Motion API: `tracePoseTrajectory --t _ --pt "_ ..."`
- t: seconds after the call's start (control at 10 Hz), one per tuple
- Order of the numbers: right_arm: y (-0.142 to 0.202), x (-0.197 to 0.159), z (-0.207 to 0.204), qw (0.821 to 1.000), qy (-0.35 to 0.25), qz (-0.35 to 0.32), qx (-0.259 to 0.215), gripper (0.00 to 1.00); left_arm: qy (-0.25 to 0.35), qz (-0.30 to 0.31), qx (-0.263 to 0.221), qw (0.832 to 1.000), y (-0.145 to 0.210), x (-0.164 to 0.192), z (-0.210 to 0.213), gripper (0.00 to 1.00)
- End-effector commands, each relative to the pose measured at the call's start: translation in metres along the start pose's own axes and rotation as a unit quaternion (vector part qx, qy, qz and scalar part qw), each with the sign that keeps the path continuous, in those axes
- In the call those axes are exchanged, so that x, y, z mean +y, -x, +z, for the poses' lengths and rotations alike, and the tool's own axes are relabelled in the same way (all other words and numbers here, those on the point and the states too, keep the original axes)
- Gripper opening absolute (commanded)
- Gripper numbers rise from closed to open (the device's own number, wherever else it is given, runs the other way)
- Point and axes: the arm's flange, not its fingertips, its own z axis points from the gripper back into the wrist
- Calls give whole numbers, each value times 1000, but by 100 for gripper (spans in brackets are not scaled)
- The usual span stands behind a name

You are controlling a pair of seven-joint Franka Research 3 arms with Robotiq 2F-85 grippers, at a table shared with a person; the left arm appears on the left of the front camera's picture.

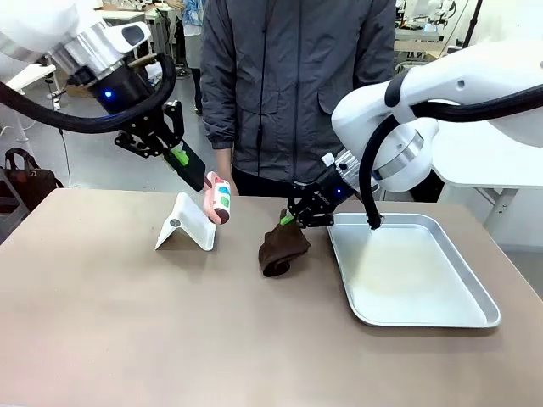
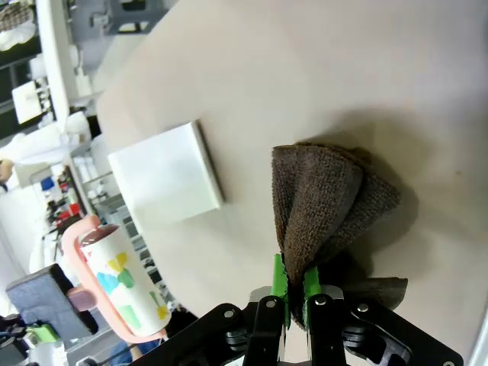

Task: Clean the surface of the table.
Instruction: Return the Lint Roller and towel to their original positions.

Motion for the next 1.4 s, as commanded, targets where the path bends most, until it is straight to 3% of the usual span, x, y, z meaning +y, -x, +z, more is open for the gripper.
tracePoseTrajectory --t 0.0,0.1,0.3,0.4,0.5,0.7,0.8,1.2,1.3 --pt "-7 10 -3 999 42 -3 -13 8 -15 15 9 1000 -20 -3 3 18" --pt "-10 5 -5 997 71 13 -9 8 -16 18 32 999 -28 2 -7 18" --pt "-12 0 -10 997 78 15 -12 8 -33 -4 32 999 -35 12 -20 18" --pt "-8 -5 -7 994 93 29 56 8 -33 -6 27 999 -38 17 -25 18" --pt "-6 -10 -7 998 65 25 -1 8 -36 -11 28 999 -42 23 -31 18" --pt "-6 -10 -7 998 65 25 -1 8 -28 -29 26 999 -43 28 -37 18" --pt "-6 -10 -7 998 65 25 -1 8 -30 4 30 999 -39 24 -37 18" --pt "-6 -10 -7 998 65 25 -1 8 -30 -2 31 999 -41 27 -42 18" --pt "-5 -13 -9 997 72 29 8 8 -38 -10 -23 999 -41 33 -49 18"
